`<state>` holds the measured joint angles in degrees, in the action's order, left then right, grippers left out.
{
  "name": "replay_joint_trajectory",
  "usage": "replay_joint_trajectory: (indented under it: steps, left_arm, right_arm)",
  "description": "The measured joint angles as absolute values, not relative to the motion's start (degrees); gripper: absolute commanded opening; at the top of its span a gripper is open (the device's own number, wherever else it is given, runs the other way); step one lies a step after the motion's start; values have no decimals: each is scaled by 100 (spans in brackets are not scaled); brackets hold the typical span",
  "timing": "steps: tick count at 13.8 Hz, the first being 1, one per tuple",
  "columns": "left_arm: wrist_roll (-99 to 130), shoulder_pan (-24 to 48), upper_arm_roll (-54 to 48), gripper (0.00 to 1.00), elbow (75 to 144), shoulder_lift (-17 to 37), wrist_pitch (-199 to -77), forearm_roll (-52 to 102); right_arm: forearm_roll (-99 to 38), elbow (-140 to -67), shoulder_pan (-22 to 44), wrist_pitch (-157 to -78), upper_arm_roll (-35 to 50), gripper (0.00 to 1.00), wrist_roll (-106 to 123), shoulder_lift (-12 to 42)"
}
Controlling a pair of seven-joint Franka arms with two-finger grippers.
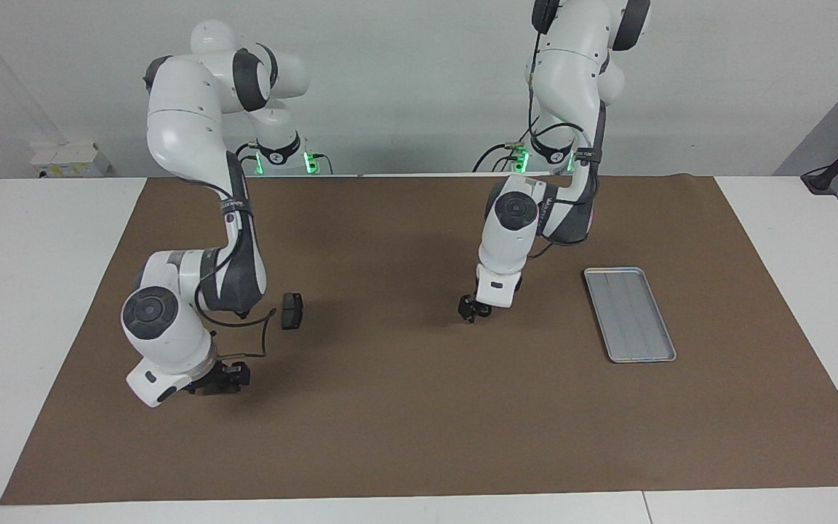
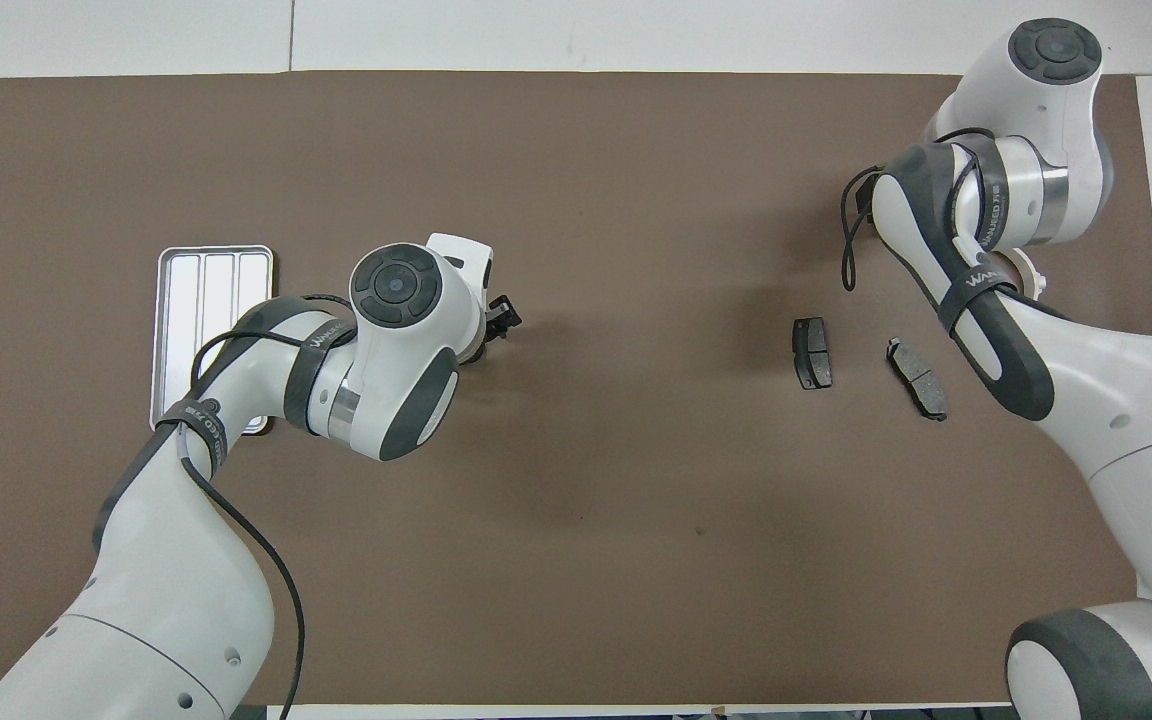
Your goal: Pick bearing gear from pile to tray
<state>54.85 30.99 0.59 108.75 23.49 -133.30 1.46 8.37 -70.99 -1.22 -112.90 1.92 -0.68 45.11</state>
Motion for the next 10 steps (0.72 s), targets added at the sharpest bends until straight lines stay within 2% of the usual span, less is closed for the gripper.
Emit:
replay_joint_trajectory:
  steps: [1, 2, 4, 8, 10]
  left_arm:
    - [5516, 3124, 60, 65, 10891, 2348, -13343, 146]
    - [5539, 3128, 61, 37, 10896, 2342, -13349, 144]
    - [5546, 3128, 76, 2, 10902, 2300, -13346, 144]
    - [5547, 3117, 159, 0, 10876, 2258, -13240, 115]
    - [5547, 3099, 200, 0, 10726, 2257, -13000, 94]
  right_arm:
    - [837, -7098, -122, -11276, 197, 92, -69, 4511]
    - [837, -7098, -122, -11261, 204, 92, -69, 4512]
    - [837, -7098, -122, -11223, 219, 92, -69, 4511]
    - [837, -7098, -124, -11005, 234, 92, -81, 4512]
    - [837, -7100, -126, -11004, 234, 88, -82, 4525]
